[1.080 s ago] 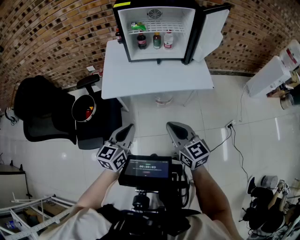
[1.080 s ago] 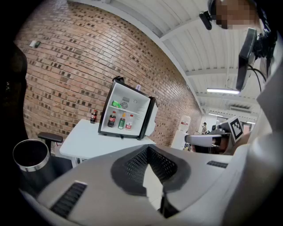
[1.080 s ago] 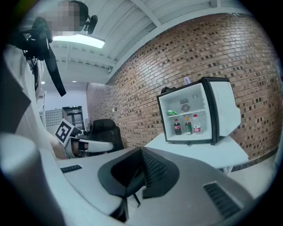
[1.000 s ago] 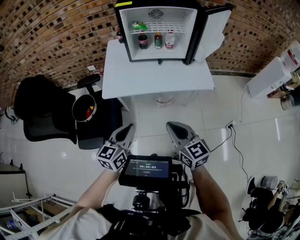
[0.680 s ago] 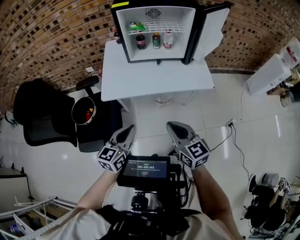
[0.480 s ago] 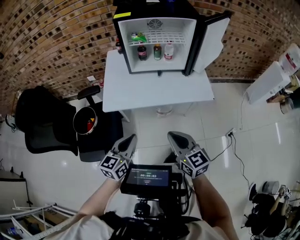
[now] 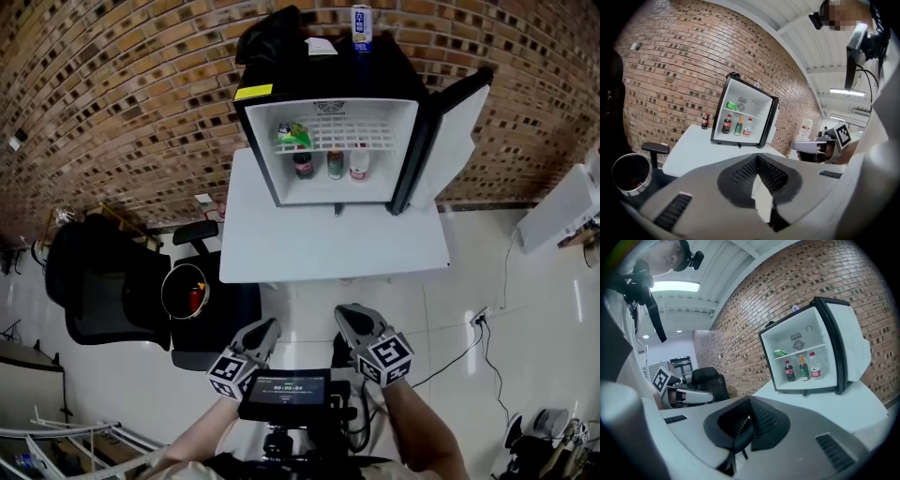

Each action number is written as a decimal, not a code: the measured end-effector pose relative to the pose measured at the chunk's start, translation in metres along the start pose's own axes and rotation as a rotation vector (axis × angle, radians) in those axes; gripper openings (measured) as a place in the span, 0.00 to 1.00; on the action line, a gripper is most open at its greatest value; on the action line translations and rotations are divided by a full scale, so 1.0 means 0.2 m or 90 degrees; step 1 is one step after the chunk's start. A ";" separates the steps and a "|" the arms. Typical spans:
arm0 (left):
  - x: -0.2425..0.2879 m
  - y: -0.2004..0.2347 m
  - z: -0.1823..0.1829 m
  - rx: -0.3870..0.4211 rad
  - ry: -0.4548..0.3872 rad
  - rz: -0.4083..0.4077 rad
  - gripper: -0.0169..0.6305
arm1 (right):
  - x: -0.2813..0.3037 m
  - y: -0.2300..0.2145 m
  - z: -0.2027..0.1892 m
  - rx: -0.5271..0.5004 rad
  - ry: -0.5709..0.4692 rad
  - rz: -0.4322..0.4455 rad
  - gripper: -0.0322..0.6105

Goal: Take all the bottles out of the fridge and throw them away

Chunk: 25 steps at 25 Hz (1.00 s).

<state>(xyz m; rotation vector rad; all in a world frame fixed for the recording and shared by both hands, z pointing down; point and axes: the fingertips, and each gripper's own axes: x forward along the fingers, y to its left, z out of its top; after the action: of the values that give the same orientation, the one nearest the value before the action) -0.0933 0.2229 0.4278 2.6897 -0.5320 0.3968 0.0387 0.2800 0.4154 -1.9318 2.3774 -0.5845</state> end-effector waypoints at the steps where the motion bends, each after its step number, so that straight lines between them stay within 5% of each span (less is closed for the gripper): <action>1: 0.05 0.03 0.03 0.000 0.002 0.008 0.05 | 0.05 -0.06 0.04 0.000 -0.003 0.005 0.05; 13: 0.86 0.09 0.49 0.045 0.028 -0.008 0.05 | 0.43 -0.74 0.36 0.009 -0.007 0.046 0.05; 19: 1.16 0.28 0.69 0.063 -0.001 0.040 0.05 | 0.55 -0.98 0.50 0.007 -0.025 0.059 0.05; 25: 1.36 0.40 0.94 0.021 -0.040 0.091 0.05 | 0.61 -1.11 0.51 0.021 -0.020 0.069 0.05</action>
<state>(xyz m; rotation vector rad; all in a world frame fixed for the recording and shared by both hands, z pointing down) 0.1536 -0.0057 0.3767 2.7119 -0.7461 0.3628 0.2439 0.1005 0.4137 -1.7722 2.4196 -0.5779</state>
